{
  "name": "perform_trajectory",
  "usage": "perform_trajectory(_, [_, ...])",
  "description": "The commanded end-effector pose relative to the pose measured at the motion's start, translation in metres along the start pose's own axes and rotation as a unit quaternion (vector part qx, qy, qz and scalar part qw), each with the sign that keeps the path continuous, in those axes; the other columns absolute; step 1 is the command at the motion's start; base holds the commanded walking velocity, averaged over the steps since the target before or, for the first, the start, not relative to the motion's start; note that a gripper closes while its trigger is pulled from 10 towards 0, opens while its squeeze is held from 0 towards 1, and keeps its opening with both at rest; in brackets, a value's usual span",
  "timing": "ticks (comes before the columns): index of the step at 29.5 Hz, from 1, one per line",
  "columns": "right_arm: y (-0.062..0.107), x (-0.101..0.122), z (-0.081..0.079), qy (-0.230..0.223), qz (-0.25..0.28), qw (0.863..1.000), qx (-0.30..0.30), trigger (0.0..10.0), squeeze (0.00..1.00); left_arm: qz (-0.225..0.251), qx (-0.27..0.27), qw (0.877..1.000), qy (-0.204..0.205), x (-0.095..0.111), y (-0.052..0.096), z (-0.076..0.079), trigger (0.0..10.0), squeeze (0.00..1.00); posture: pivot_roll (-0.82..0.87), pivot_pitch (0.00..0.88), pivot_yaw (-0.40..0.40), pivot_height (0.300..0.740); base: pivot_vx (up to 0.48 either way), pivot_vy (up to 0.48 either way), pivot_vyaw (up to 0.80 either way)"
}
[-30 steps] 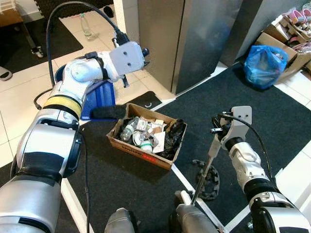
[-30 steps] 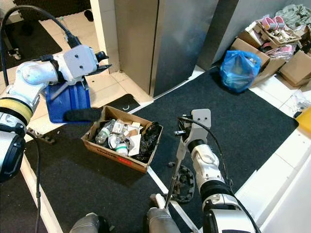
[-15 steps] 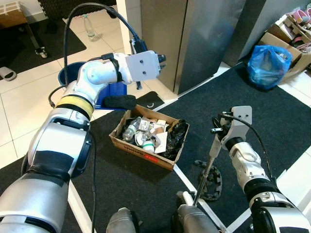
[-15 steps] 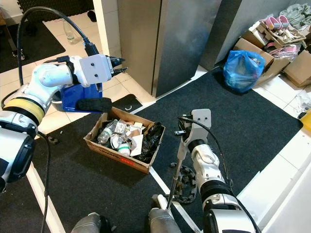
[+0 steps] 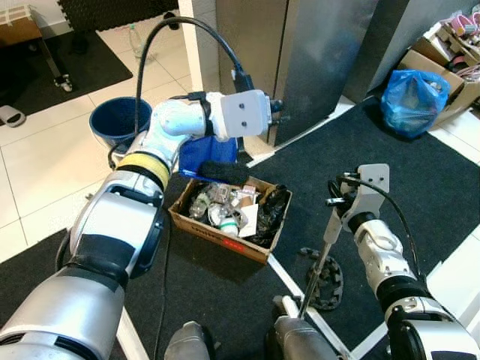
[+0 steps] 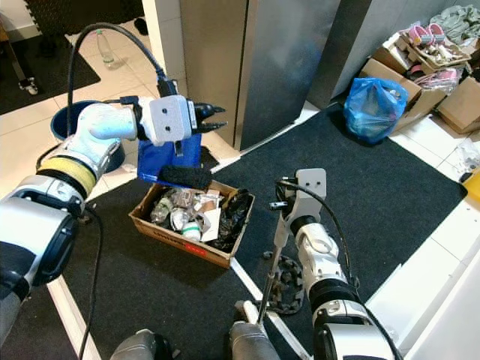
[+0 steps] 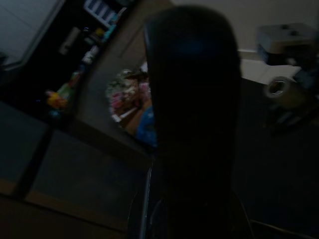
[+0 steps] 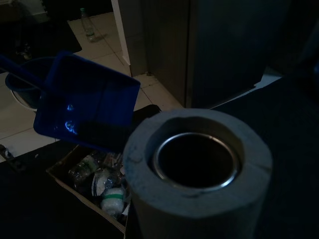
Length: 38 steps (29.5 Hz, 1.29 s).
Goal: Sweep floor
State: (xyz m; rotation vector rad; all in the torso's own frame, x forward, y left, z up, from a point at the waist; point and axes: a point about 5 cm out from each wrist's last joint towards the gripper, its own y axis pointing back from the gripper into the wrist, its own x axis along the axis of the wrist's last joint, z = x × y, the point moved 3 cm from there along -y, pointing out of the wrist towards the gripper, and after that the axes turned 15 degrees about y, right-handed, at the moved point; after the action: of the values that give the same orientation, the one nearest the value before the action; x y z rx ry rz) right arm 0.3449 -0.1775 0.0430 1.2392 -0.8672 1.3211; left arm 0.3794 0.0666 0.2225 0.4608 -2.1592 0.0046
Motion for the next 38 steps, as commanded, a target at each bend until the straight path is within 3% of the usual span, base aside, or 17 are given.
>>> perform_trajectory(1, [0.003,-0.006,0.001,0.010,-0.013,1.000,0.002,10.0,0.00,0.003,-0.036,0.999,-0.019,0.008,-0.004,0.003,10.0,0.00,0.03,0.000,0.019,0.740,0.000,0.000,0.00])
perform_trajectory(5, [0.003,-0.006,0.001,0.010,-0.014,1.000,0.001,10.0,0.00,-0.016,-0.058,0.998,-0.002,0.000,-0.002,0.009,10.0,0.00,0.03,0.000,0.021,0.740,0.000,0.000,0.00])
perform_trajectory(11, [0.003,-0.006,0.000,0.009,-0.013,1.000,0.000,10.0,0.00,-0.023,-0.062,0.998,-0.016,-0.003,-0.002,0.012,10.0,0.00,0.04,0.000,0.023,0.740,0.000,0.000,0.00])
perform_trajectory(16, [0.003,-0.007,0.000,0.007,-0.013,1.000,-0.002,10.0,0.00,-0.025,-0.050,0.996,-0.072,0.006,-0.002,0.005,10.0,0.00,0.03,0.000,0.025,0.740,0.000,0.000,0.00])
perform_trajectory(22, [0.003,-0.006,0.000,0.007,-0.013,1.000,-0.004,10.0,0.00,-0.024,-0.056,0.994,-0.096,0.011,-0.003,0.004,10.0,0.00,0.03,0.000,0.026,0.740,0.000,0.000,0.00])
perform_trajectory(25, [0.002,-0.005,0.001,0.007,-0.013,1.000,-0.005,10.0,0.00,-0.041,-0.081,0.987,-0.132,0.011,-0.005,0.008,10.0,0.00,0.03,0.000,0.028,0.740,0.000,0.000,0.00])
perform_trajectory(34, [0.002,-0.006,0.000,0.005,-0.013,1.000,-0.006,10.0,0.00,-0.039,-0.126,0.976,-0.171,0.011,-0.013,0.023,10.0,0.00,0.03,0.000,0.032,0.740,0.000,0.000,0.00])
perform_trajectory(38, [0.002,-0.005,0.000,0.004,-0.012,1.000,-0.007,10.0,0.00,-0.030,-0.122,0.976,-0.176,0.015,-0.015,0.023,10.0,0.00,0.03,0.000,0.035,0.740,0.000,0.000,0.00])
